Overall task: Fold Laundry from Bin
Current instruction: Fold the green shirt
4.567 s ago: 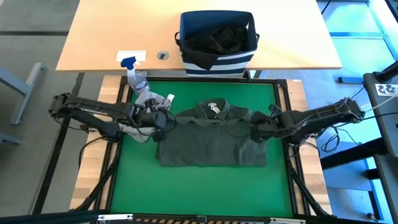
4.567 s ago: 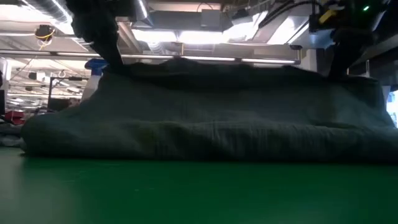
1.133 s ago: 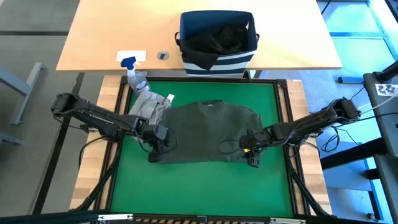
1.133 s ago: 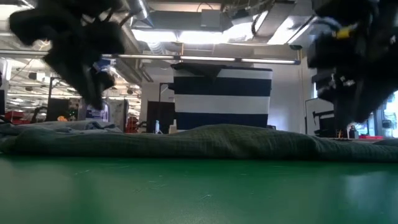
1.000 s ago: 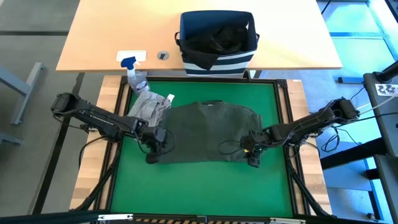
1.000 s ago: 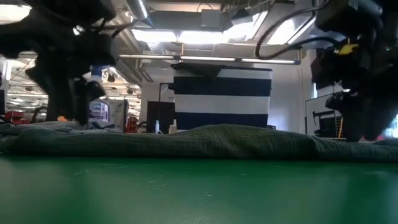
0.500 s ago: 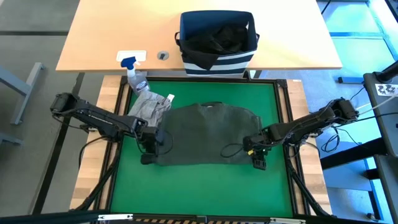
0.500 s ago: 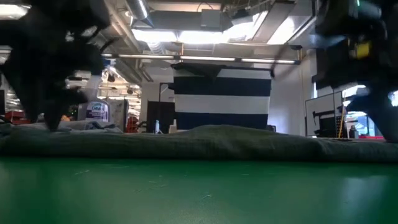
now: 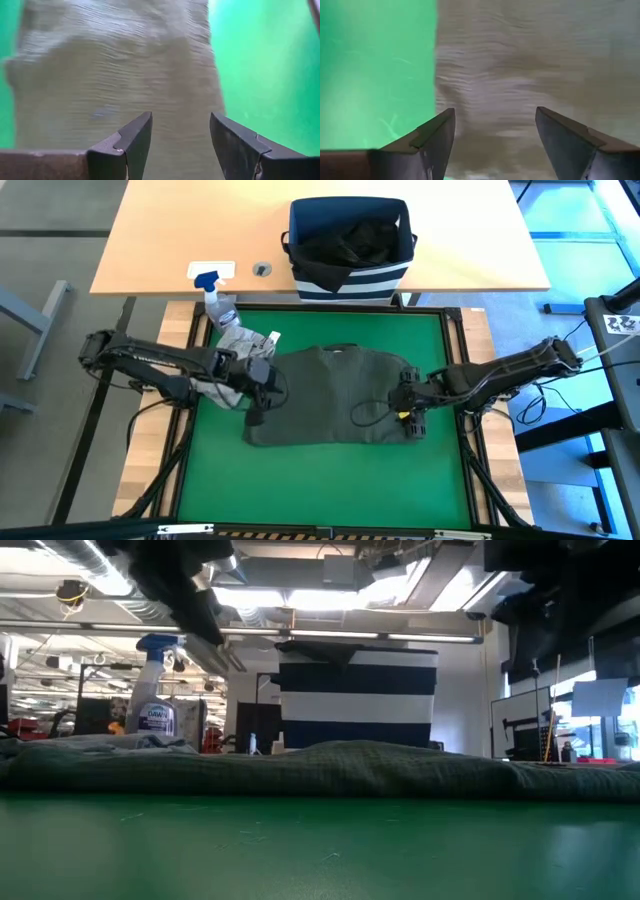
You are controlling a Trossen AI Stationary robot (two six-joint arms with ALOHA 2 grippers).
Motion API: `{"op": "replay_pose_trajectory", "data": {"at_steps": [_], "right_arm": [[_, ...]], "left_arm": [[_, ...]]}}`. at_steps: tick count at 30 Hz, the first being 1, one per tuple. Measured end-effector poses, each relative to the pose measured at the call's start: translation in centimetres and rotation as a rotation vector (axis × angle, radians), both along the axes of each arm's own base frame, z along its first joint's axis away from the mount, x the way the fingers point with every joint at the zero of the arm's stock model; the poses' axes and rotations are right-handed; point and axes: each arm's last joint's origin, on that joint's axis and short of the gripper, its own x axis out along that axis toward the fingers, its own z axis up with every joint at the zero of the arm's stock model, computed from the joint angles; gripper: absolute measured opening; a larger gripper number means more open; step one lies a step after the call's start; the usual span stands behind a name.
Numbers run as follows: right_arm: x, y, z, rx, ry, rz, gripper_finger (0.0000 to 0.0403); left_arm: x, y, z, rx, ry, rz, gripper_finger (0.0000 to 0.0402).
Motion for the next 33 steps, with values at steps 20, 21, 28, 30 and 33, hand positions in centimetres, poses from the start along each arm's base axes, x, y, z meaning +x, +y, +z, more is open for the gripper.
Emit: {"op": "replay_pose_trajectory", "data": {"at_steps": [20, 21, 28, 30, 33], "right_arm": [[-1.4, 3.4, -3.5, 0.168, 0.063, -0.009, 0.0275], [-1.6, 3.7, -3.8, 0.172, 0.064, -0.011, 0.0275], [-3.0, 4.9, -5.6, 0.119, 0.078, 0.029, 0.0275], [-3.0, 5.1, -5.6, 0.108, 0.065, 0.032, 0.0275], [-3.1, 5.3, -5.6, 0.085, 0.045, 0.031, 0.0275]], "left_arm": [[0.4, -3.0, -2.0, -0.055, 0.135, -0.208, 0.0195], [0.4, -3.4, -2.2, -0.064, 0.149, -0.211, 0.0195], [0.1, -6.7, -4.4, -0.097, 0.317, -0.207, 0.0195], [0.0, -7.8, -5.2, -0.11, 0.365, -0.195, 0.0195], [-0.1, -9.4, -6.7, -0.071, 0.428, -0.195, 0.0195]]}}
